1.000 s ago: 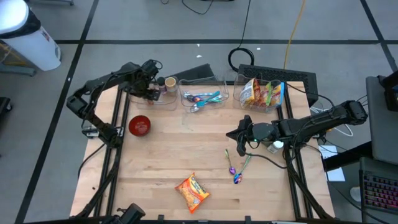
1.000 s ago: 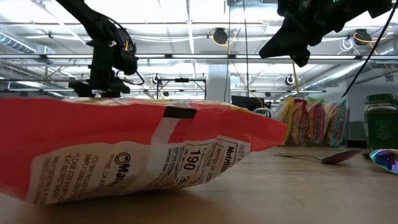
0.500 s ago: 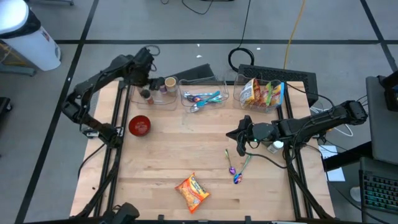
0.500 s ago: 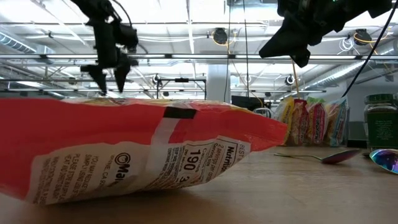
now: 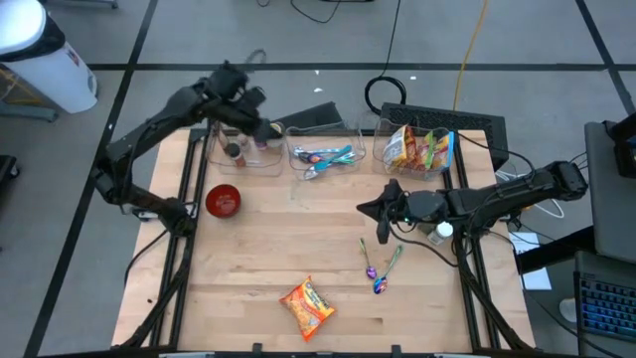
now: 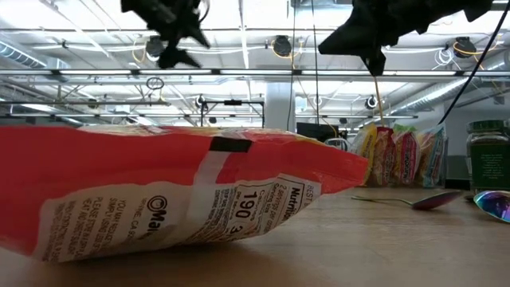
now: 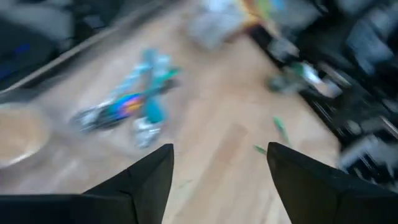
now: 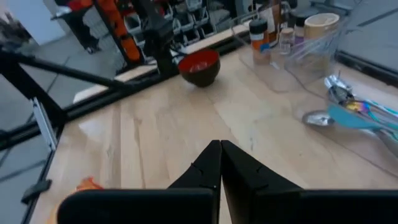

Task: Pick & Place Food Item
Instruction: Put the right blue spoon into the middle transparent bin

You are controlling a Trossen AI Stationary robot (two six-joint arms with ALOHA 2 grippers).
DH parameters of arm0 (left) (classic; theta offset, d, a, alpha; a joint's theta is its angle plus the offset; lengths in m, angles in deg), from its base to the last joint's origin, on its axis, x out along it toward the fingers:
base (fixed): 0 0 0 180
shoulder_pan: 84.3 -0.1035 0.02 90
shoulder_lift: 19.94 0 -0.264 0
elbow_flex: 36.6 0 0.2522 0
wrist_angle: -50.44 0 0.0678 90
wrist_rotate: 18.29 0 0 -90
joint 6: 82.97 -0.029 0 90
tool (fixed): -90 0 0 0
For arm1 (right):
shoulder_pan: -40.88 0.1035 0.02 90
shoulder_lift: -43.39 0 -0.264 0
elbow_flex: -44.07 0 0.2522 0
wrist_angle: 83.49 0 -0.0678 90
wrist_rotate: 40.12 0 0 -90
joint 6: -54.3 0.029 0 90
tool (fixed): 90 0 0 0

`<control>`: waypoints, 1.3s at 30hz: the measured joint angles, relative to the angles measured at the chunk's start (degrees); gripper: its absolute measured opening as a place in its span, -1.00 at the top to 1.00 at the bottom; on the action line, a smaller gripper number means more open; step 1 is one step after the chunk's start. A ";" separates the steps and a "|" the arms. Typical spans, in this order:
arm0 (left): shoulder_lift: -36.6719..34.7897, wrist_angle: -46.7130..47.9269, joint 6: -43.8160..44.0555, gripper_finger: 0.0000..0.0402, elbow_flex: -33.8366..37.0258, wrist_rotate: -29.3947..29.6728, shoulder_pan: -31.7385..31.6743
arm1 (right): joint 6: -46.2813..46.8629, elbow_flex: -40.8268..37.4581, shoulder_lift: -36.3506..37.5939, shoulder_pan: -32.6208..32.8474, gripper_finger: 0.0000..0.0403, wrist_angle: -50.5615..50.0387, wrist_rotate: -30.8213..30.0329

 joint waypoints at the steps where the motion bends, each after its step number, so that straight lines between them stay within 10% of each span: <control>1: 0.04 -1.29 -0.29 -0.28 0.00 -0.20 2.42 | 0.18 0.00 0.00 -0.23 1.00 0.48 0.06; 16: 0.07 -37.92 4.89 -0.01 0.00 -0.80 33.75 | -1.96 2.08 0.02 -1.50 0.54 22.95 0.99; 28: 0.07 -59.17 9.27 0.00 0.00 0.13 40.14 | -25.22 28.36 -4.16 3.05 0.06 -37.30 12.65; 39: 1.72 -61.53 14.37 -0.10 0.00 9.50 44.87 | -40.24 28.75 -12.05 12.48 0.07 -56.87 27.31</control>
